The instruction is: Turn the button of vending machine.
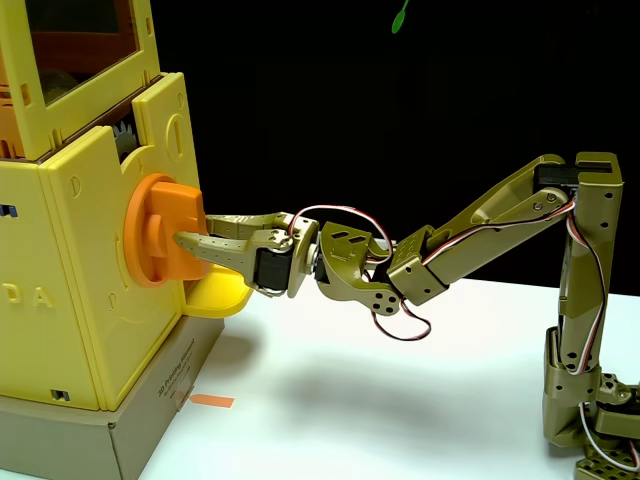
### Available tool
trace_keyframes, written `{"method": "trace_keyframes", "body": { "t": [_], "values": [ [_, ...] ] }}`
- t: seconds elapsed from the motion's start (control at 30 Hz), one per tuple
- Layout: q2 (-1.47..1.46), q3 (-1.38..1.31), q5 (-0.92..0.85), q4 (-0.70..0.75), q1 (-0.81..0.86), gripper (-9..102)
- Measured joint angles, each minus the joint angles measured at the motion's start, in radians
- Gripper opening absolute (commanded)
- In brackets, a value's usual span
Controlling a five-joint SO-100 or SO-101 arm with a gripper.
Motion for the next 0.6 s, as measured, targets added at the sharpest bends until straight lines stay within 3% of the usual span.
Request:
{"method": "trace_keyframes", "body": {
  "t": [0.13,0.6],
  "values": [
    [0.0,0.0,-0.014,0.014,-0.014,-1],
    [0.0,0.0,0.003,0.049,-0.018,-1]
  ]
}}
